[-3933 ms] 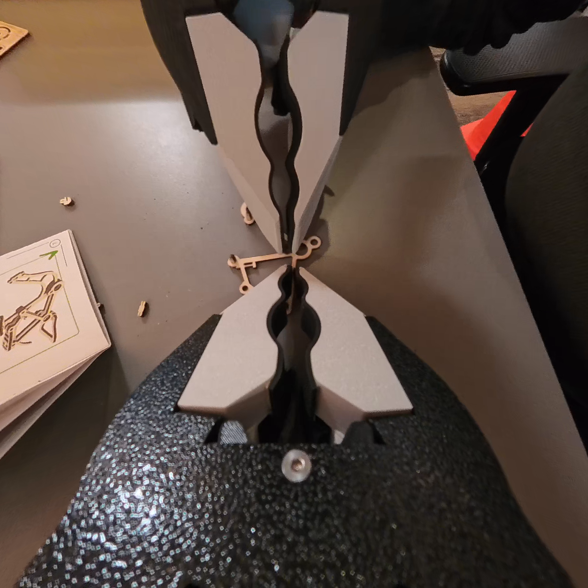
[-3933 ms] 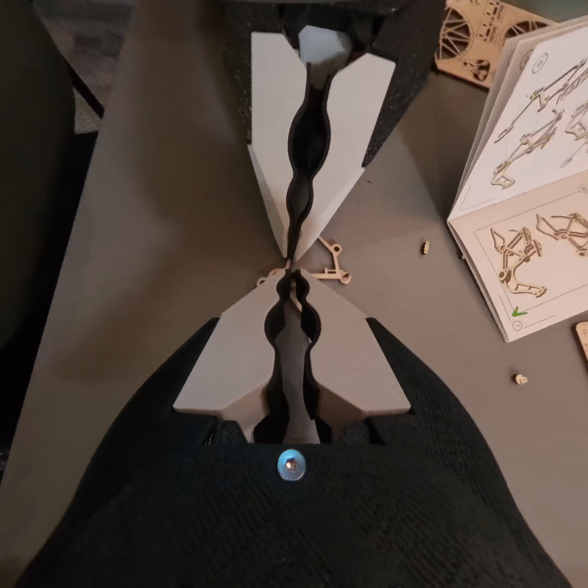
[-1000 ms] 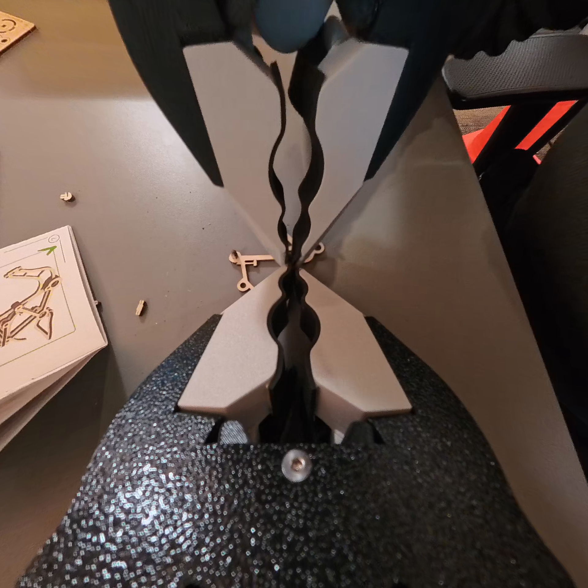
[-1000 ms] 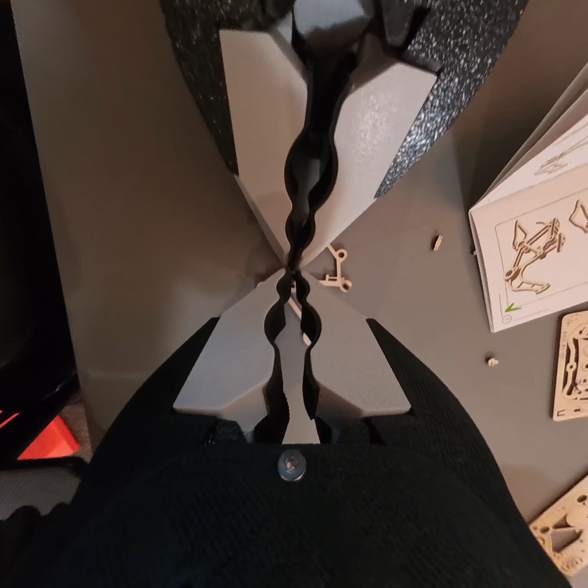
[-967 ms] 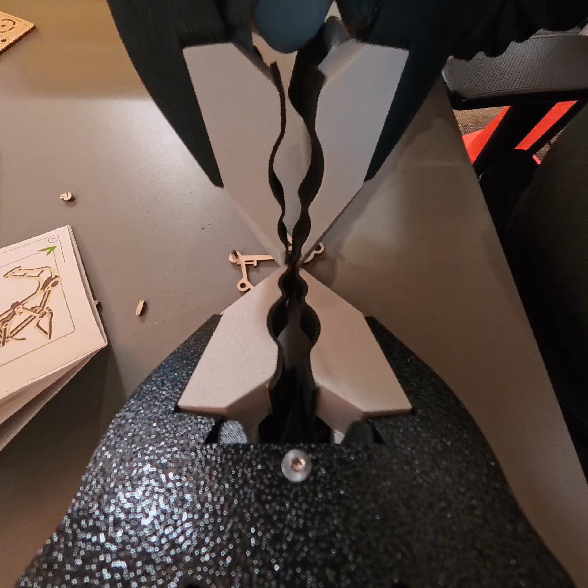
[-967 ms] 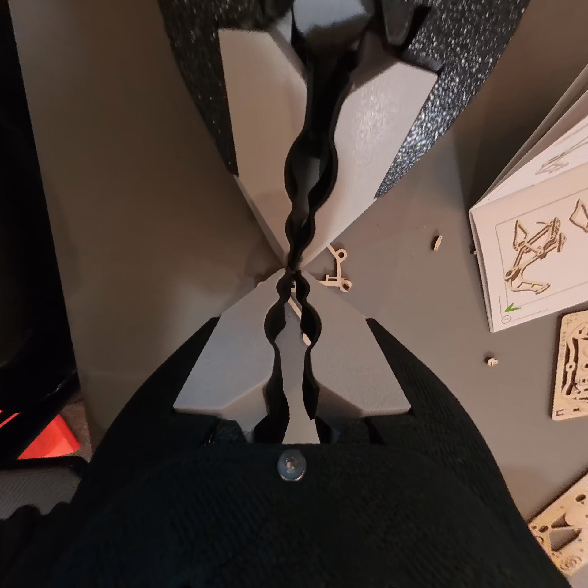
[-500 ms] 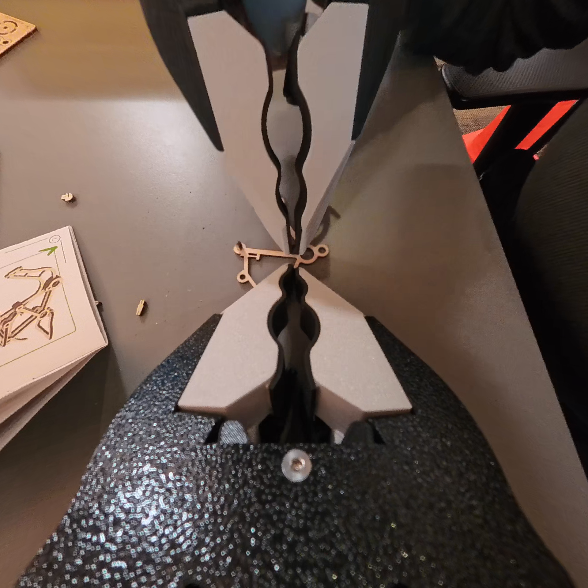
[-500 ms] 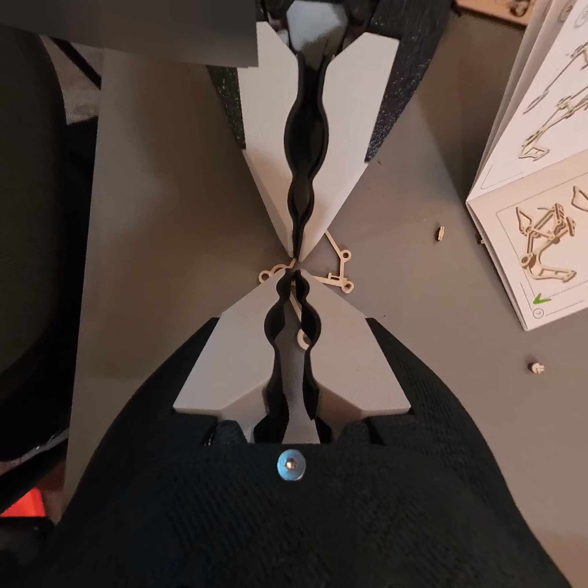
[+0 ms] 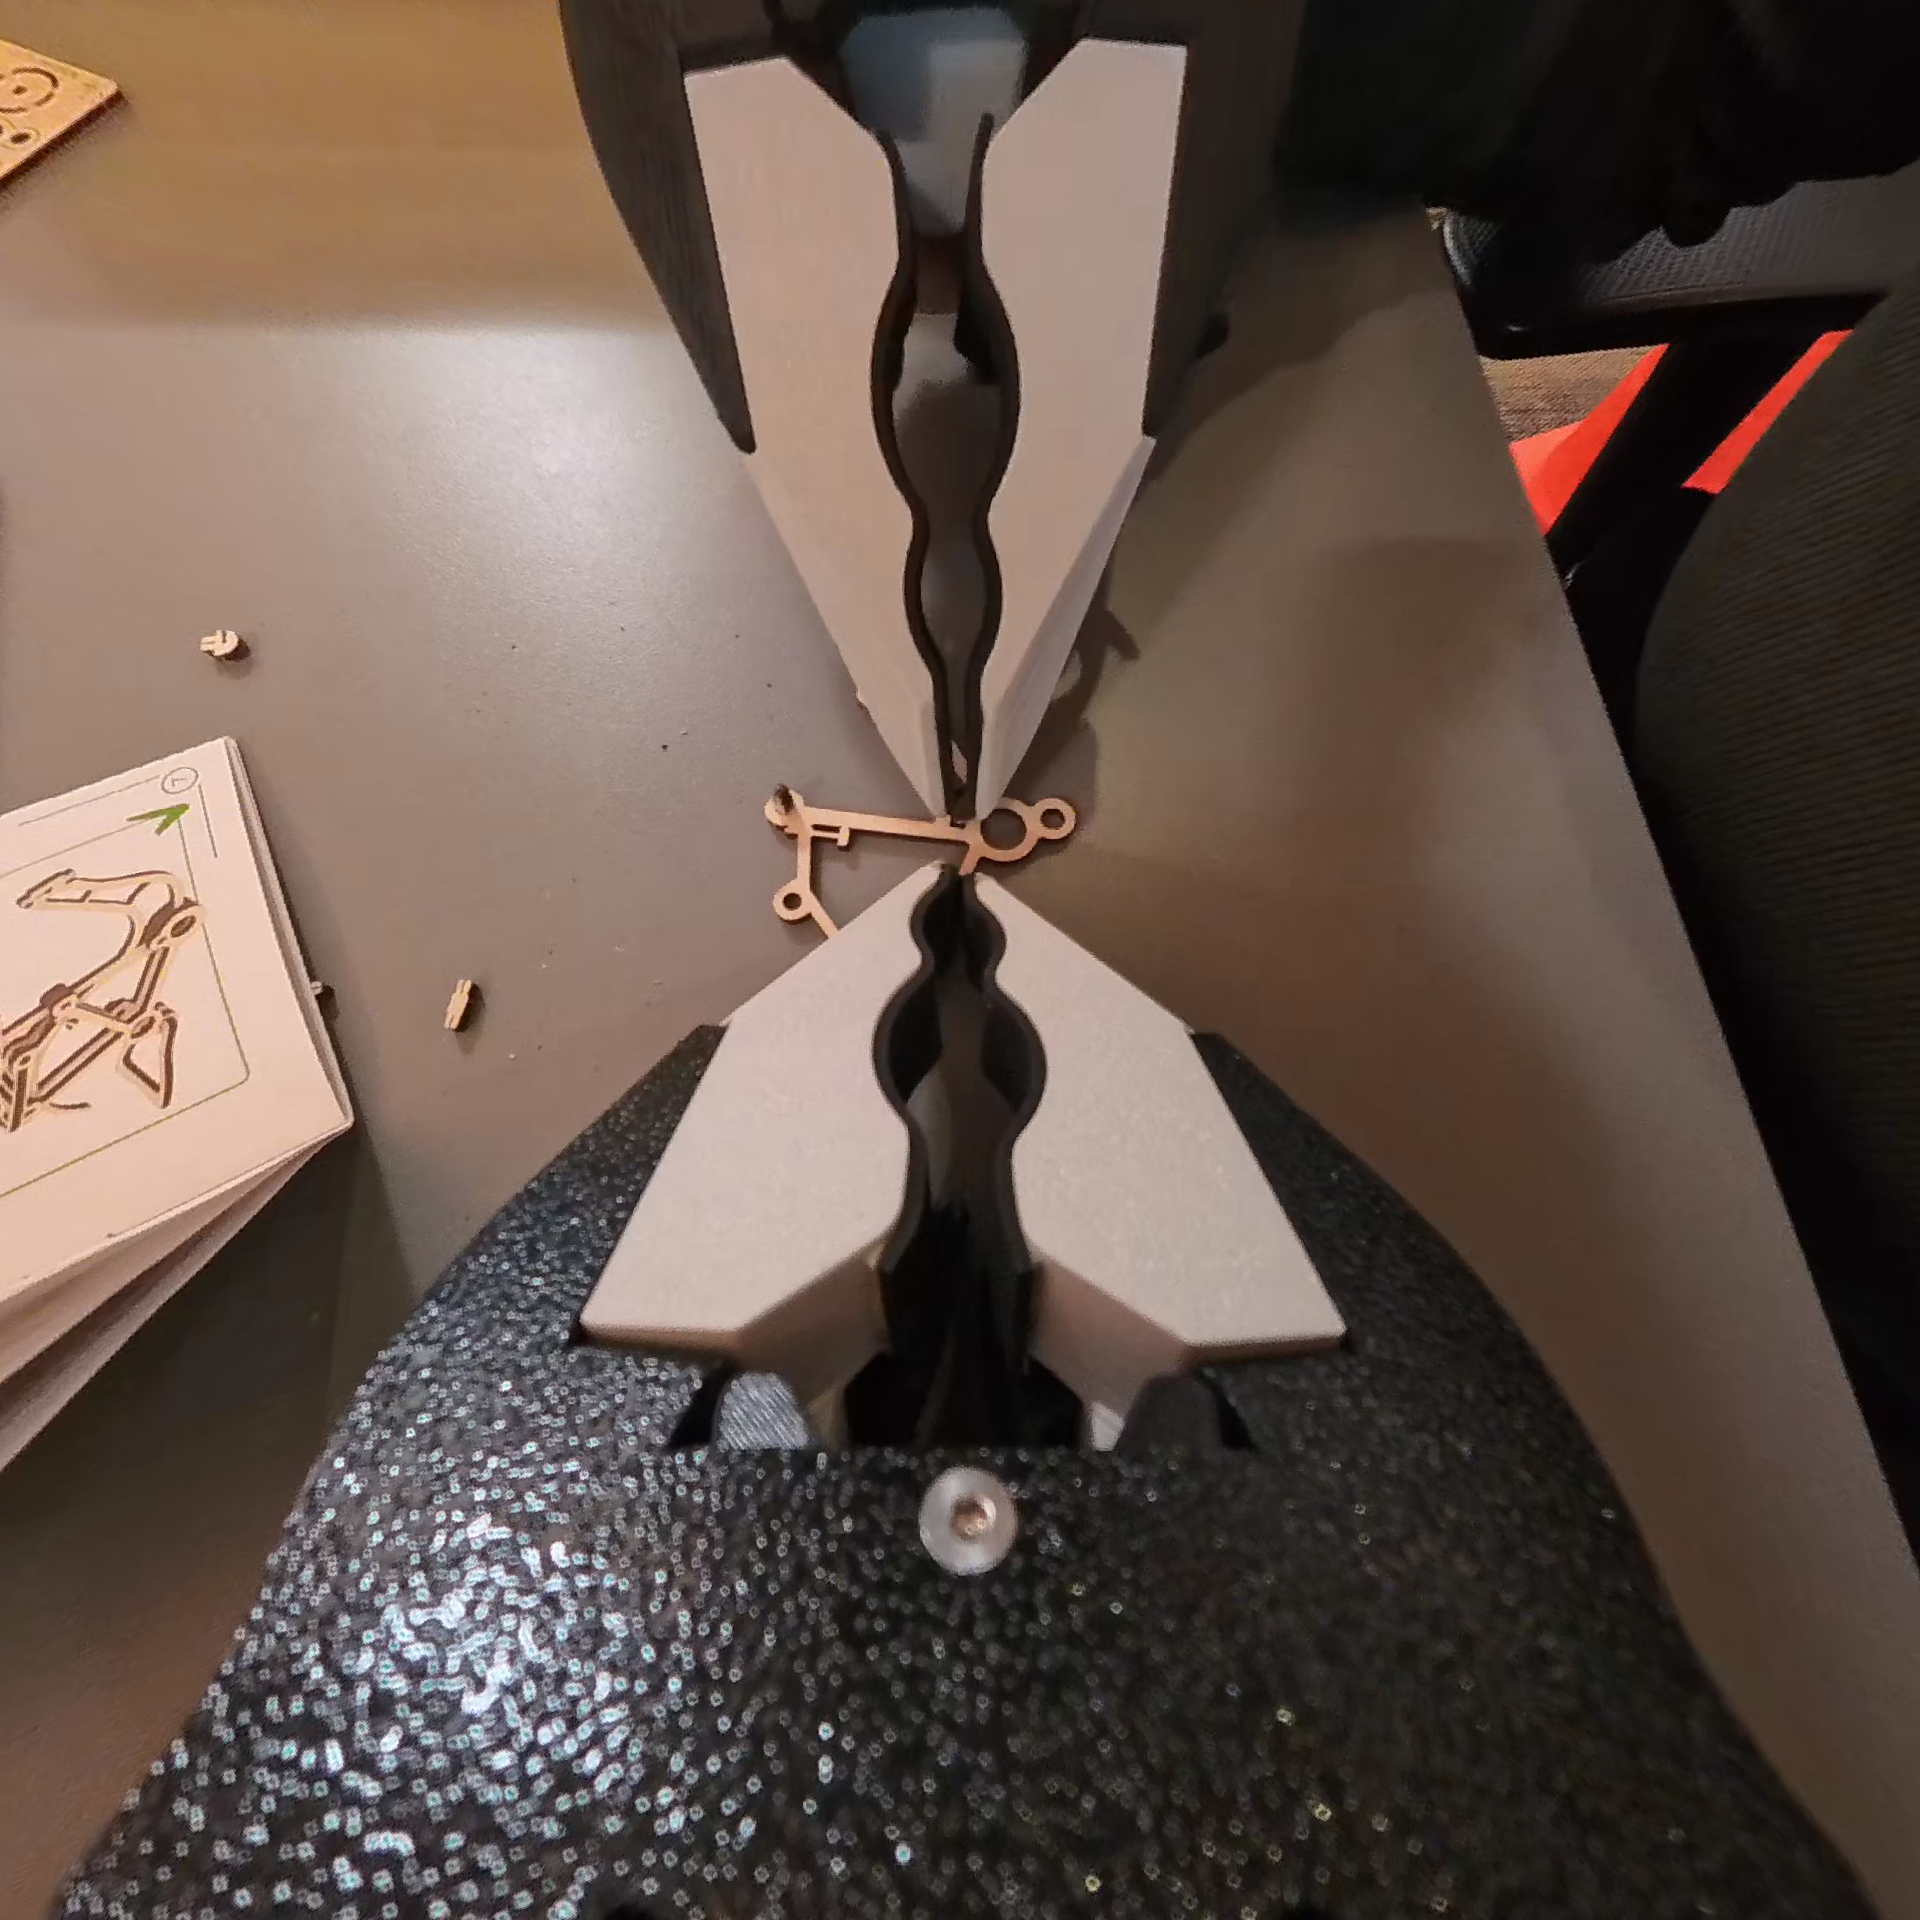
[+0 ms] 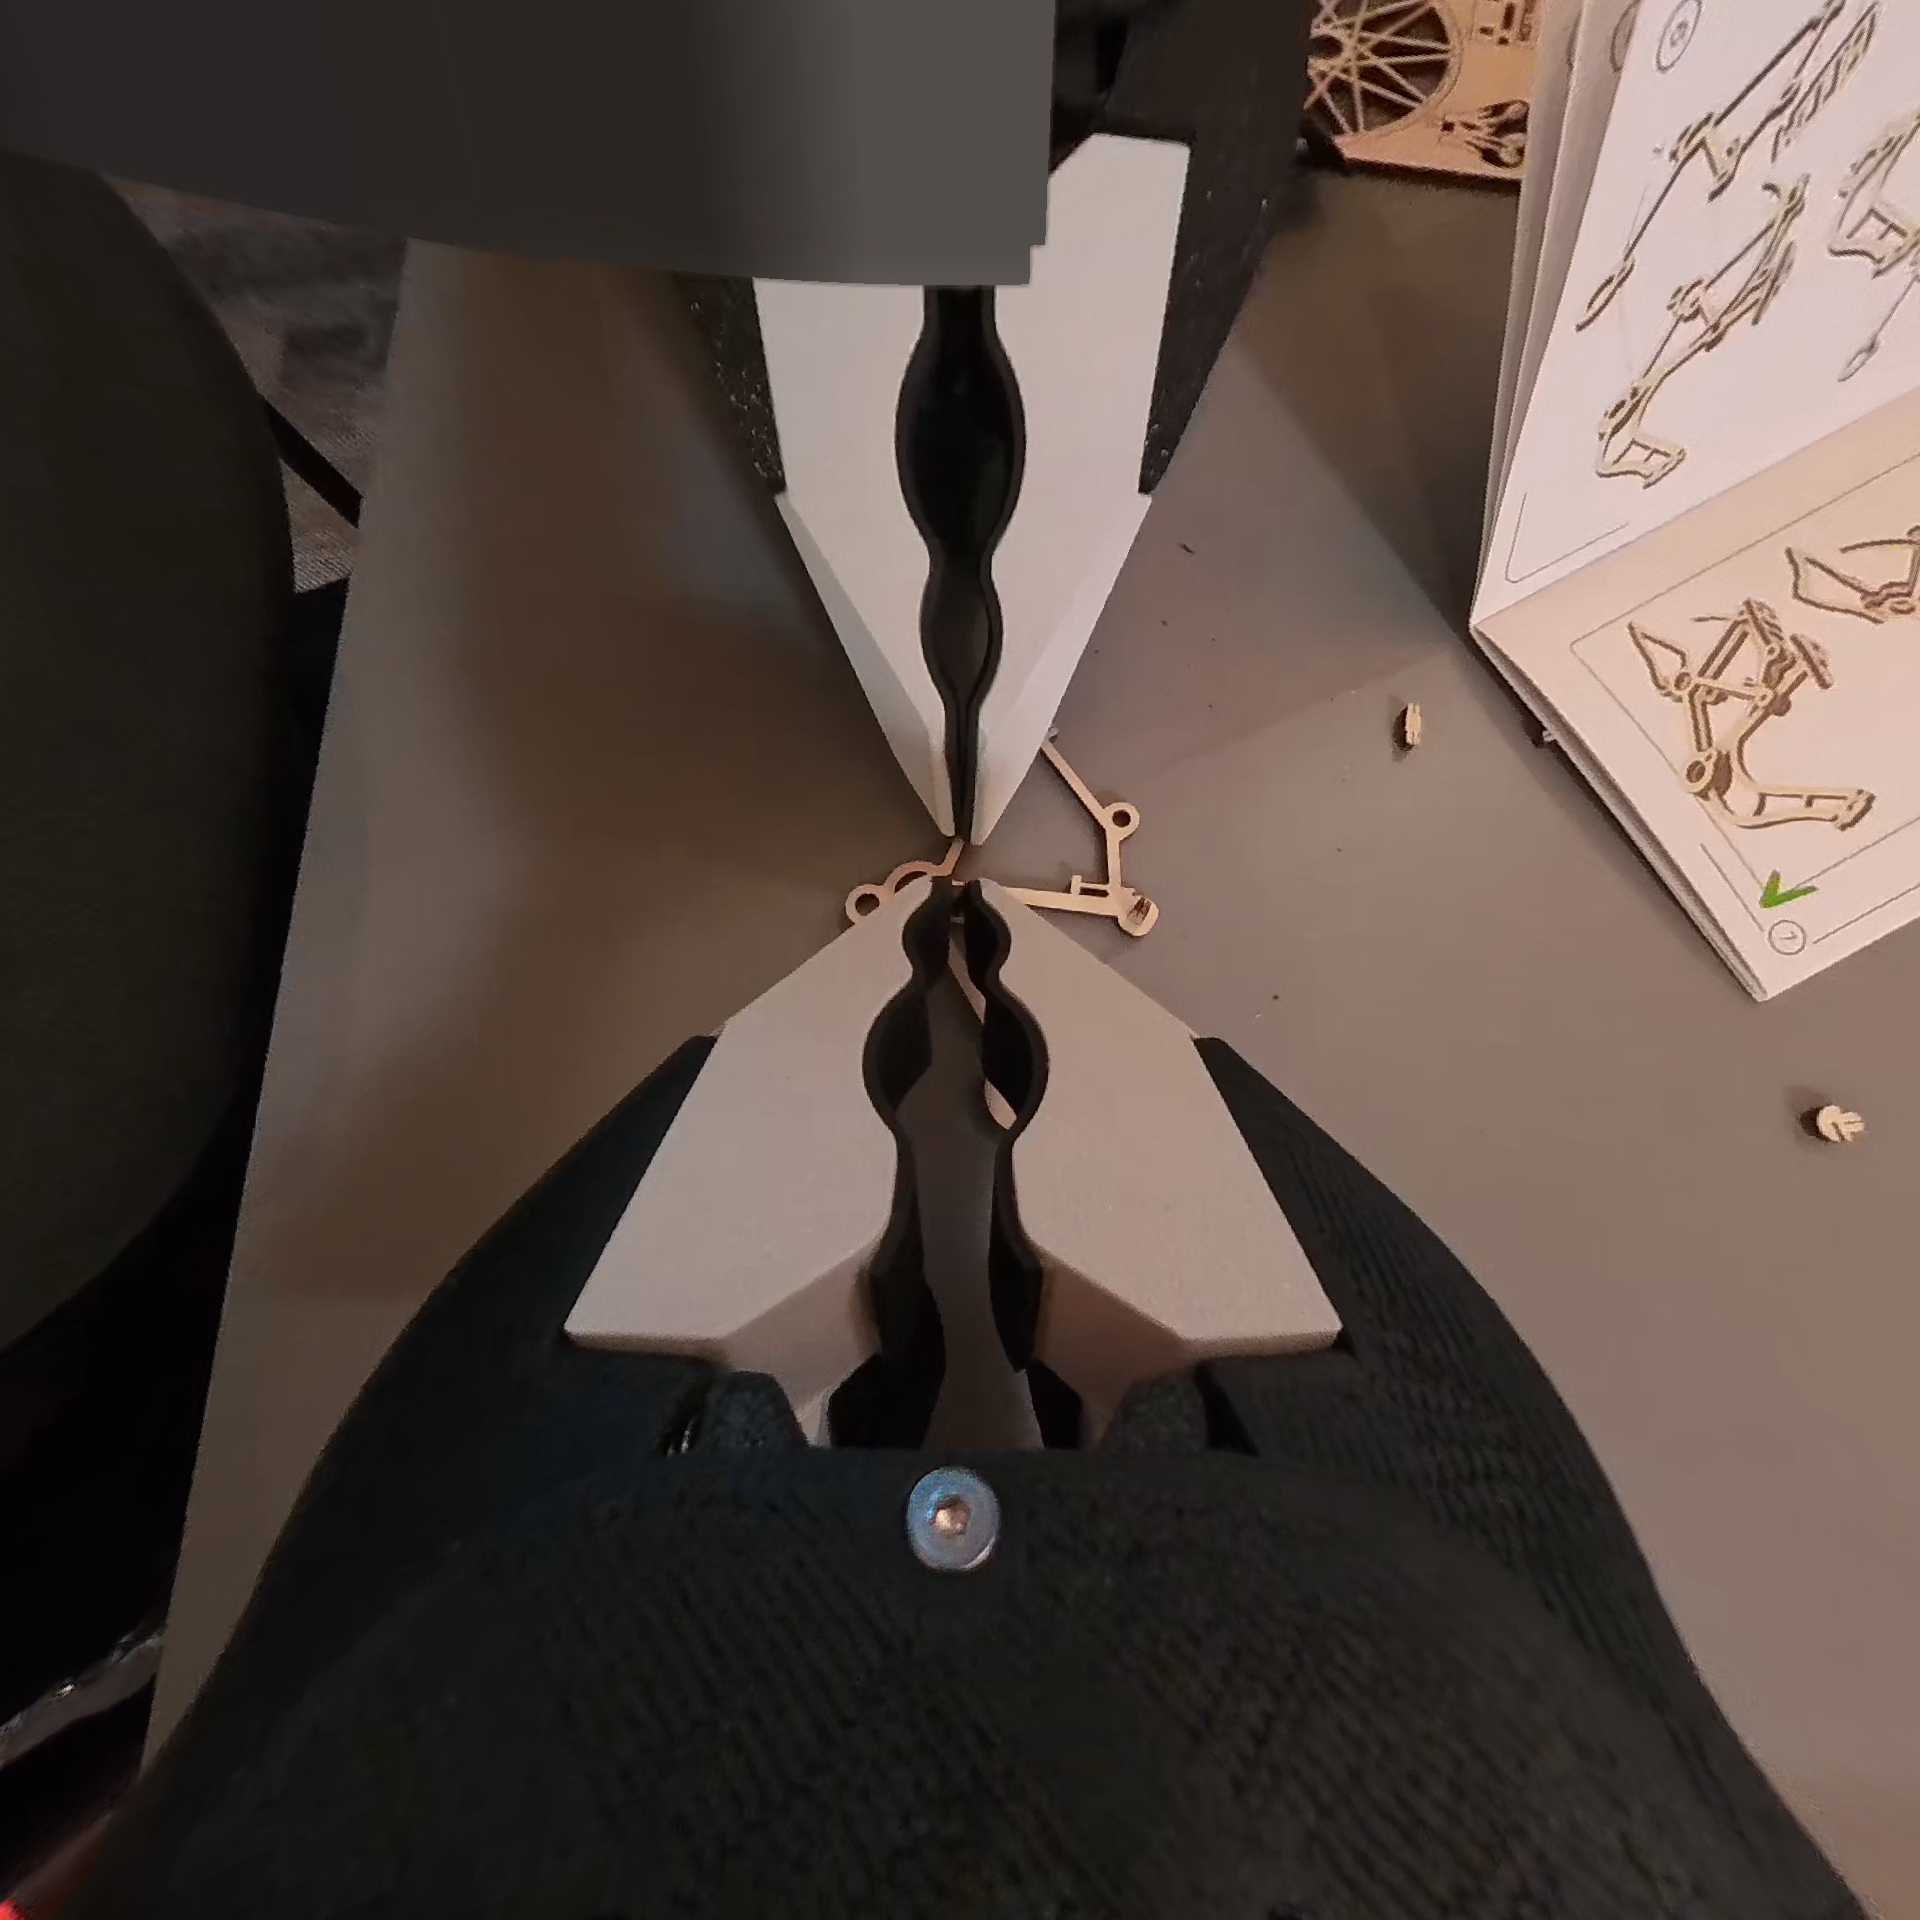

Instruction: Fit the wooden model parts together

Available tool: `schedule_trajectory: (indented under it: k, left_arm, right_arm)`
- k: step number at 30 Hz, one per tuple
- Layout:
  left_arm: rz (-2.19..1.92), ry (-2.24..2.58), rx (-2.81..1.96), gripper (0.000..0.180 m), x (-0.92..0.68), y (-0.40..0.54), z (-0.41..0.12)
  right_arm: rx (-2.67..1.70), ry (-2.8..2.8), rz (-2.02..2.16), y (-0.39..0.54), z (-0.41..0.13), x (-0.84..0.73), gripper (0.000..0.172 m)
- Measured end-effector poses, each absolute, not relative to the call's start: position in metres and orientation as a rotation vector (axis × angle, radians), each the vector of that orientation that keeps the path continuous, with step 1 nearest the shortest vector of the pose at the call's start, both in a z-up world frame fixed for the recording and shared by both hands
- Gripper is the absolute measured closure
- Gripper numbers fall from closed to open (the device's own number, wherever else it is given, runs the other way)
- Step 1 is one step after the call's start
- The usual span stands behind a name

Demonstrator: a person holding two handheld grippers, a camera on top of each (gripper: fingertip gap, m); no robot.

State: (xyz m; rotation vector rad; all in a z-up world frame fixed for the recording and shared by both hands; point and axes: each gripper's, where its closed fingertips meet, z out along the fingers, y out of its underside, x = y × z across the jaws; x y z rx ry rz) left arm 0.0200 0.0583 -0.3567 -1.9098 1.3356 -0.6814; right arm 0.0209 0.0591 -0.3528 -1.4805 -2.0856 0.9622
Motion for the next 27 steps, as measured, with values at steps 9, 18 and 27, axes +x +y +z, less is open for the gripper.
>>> schedule_trajectory:
  k: [9, 18, 27]
  left_arm:
    - [-0.683, 1.335, -1.910, 0.180, 0.0200, 0.0584, -0.3568]
    - [-0.685, 1.334, -1.911, 0.180, 0.0202, 0.0584, -0.3568]
    - [-0.684, 1.334, -1.911, 0.180, 0.0202, 0.0584, -0.3568]
  right_arm:
    - [-1.598, -1.973, 1.121, 0.0600, -0.3530, 0.0199, 0.171]
    - [-1.700, -1.890, 1.212, 0.0609, -0.3528, 0.0200, 0.170]
    - [-1.615, -1.939, 1.122, 0.0607, -0.3529, 0.0204, 0.171]
